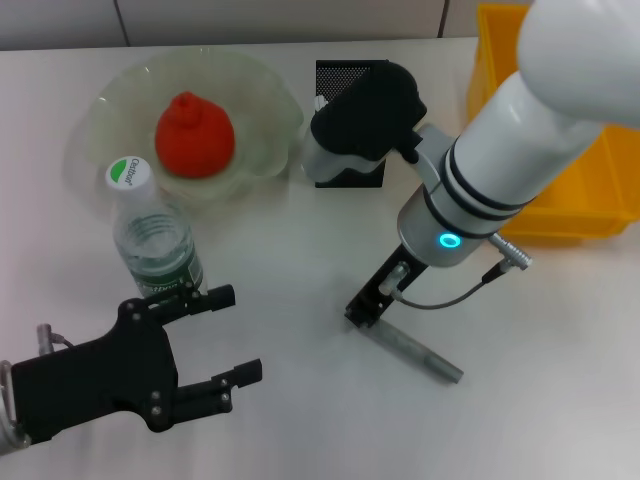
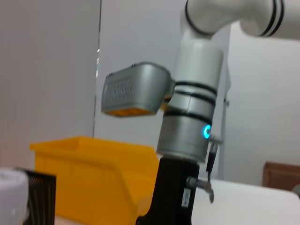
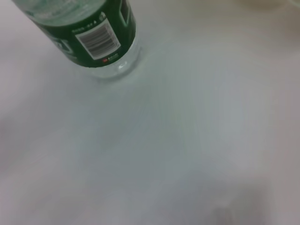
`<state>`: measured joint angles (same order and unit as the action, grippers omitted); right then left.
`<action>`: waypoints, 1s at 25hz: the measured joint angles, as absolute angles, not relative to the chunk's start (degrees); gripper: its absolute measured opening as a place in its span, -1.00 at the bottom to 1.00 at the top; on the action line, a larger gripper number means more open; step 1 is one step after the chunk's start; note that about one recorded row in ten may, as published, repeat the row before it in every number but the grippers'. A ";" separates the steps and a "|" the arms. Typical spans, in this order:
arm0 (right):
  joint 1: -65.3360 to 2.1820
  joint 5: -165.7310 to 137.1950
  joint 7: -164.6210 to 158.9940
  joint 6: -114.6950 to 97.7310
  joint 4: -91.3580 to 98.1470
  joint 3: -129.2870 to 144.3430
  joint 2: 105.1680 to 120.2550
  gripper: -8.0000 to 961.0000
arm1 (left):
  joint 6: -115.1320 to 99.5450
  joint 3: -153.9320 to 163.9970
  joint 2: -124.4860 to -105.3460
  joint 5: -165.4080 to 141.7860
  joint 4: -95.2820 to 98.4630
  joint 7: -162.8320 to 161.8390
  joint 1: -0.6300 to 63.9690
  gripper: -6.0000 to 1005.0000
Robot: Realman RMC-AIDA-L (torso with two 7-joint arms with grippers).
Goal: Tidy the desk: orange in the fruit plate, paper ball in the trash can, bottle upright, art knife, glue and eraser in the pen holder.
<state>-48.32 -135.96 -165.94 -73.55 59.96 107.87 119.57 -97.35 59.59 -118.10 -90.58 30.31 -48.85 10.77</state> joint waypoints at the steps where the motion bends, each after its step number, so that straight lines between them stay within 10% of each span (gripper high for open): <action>1: -47.60 -136.09 -165.61 -73.83 61.06 107.34 119.45 -0.69 | -97.35 59.59 -118.10 -90.58 30.31 -48.85 10.77 0.56; 15: -29.54 -127.28 -148.18 -72.23 89.01 76.86 119.66 -0.70 | -101.60 52.49 -118.50 -90.49 25.16 -41.04 10.99 0.56; 25: -25.82 -90.96 -108.14 -58.35 73.10 72.49 119.33 -0.71 | -103.32 52.70 -118.66 -89.94 23.98 -38.53 11.08 0.56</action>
<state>-25.82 -90.96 -108.14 -58.35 73.10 72.49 119.33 -103.32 52.70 -118.66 -89.94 23.98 -38.53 11.08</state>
